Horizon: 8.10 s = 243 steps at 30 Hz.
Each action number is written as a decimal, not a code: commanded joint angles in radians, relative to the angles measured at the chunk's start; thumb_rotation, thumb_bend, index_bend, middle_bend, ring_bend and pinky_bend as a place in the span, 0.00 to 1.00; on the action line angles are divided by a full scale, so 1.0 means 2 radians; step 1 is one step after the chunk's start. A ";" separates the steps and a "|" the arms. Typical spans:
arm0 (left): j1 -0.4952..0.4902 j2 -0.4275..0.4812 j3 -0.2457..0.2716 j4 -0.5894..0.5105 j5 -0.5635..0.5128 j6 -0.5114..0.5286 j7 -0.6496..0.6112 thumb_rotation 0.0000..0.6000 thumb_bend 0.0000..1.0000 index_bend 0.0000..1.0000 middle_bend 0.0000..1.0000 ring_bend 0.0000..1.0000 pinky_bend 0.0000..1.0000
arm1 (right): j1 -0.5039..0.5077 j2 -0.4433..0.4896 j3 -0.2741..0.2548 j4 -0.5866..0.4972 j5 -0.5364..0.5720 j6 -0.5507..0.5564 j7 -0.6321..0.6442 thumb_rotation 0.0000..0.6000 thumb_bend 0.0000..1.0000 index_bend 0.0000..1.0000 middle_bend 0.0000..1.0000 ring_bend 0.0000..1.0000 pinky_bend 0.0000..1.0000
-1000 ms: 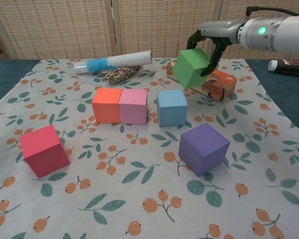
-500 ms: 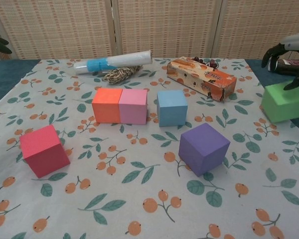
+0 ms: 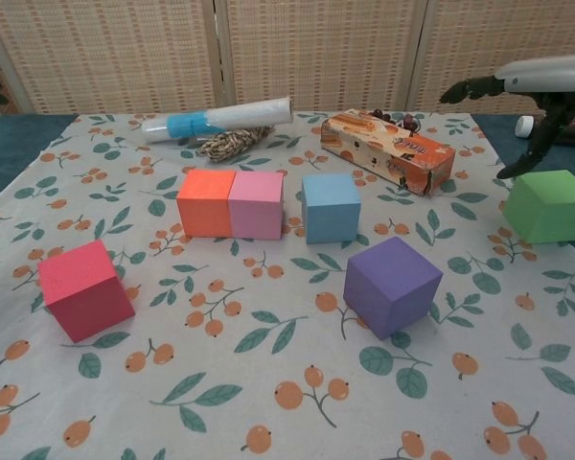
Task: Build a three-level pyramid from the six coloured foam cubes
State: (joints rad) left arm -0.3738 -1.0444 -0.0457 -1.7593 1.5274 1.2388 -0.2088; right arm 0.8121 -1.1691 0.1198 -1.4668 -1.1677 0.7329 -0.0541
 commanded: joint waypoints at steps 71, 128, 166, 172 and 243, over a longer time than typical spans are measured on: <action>-0.002 -0.005 0.004 0.031 0.006 -0.005 -0.036 1.00 0.32 0.14 0.00 0.00 0.09 | 0.083 -0.325 0.080 0.310 -0.025 -0.050 0.180 1.00 0.00 0.32 0.31 0.06 0.00; 0.004 -0.010 0.010 0.049 0.015 0.004 -0.055 1.00 0.32 0.13 0.00 0.00 0.09 | 0.089 -0.355 0.107 0.316 0.015 -0.050 0.147 1.00 0.12 0.48 0.40 0.16 0.00; 0.002 -0.011 0.010 0.054 0.014 0.000 -0.057 1.00 0.32 0.13 0.00 0.00 0.09 | 0.098 -0.368 0.112 0.338 0.008 -0.056 0.160 1.00 0.12 0.48 0.40 0.16 0.00; 0.002 -0.011 0.011 0.053 0.013 0.000 -0.057 1.00 0.32 0.12 0.00 0.00 0.09 | 0.100 -0.371 0.113 0.341 0.006 -0.056 0.164 1.00 0.12 0.48 0.40 0.16 0.00; -0.005 -0.001 0.008 0.030 0.018 -0.004 -0.034 1.00 0.32 0.11 0.00 0.00 0.09 | 0.054 -0.144 0.085 0.034 0.141 -0.057 -0.008 1.00 0.18 0.00 0.17 0.00 0.00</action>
State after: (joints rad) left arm -0.3832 -1.0468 -0.0294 -1.6991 1.5626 1.2305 -0.2777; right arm 0.9203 -1.4865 0.3134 -1.3761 -0.9355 0.6390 -0.0317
